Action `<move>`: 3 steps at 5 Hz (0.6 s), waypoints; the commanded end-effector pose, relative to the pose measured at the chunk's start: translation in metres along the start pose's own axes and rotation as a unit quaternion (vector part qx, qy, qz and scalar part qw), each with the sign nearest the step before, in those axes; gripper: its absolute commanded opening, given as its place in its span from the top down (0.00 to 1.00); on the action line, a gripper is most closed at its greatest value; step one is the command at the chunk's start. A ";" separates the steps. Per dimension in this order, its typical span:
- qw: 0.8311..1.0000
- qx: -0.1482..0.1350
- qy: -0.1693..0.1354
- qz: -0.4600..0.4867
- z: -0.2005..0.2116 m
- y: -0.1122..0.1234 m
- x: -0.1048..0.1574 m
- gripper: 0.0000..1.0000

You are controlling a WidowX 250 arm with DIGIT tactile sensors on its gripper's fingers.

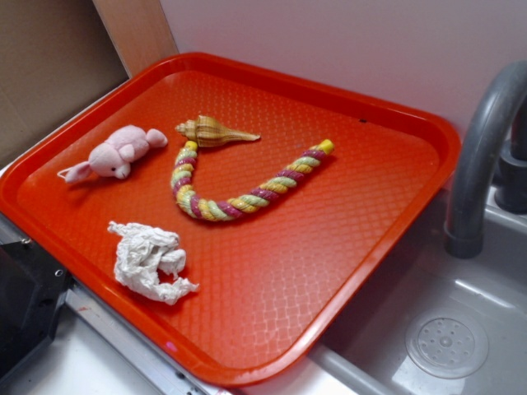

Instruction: Grab the pink bunny.

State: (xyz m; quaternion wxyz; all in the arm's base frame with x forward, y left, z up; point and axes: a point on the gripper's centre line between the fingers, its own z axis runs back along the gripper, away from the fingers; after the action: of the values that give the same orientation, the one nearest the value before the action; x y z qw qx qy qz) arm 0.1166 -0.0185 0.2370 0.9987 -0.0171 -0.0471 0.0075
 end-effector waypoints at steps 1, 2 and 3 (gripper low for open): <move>1.000 0.000 0.000 0.000 0.000 0.000 0.000 0.00; 0.998 0.021 -0.026 -0.055 -0.025 0.012 0.029 0.00; 0.994 0.075 -0.040 -0.068 -0.053 0.038 0.056 0.00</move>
State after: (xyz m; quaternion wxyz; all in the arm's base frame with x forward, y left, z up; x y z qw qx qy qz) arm 0.1741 0.0150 0.1802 0.9938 0.0587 -0.0726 -0.0612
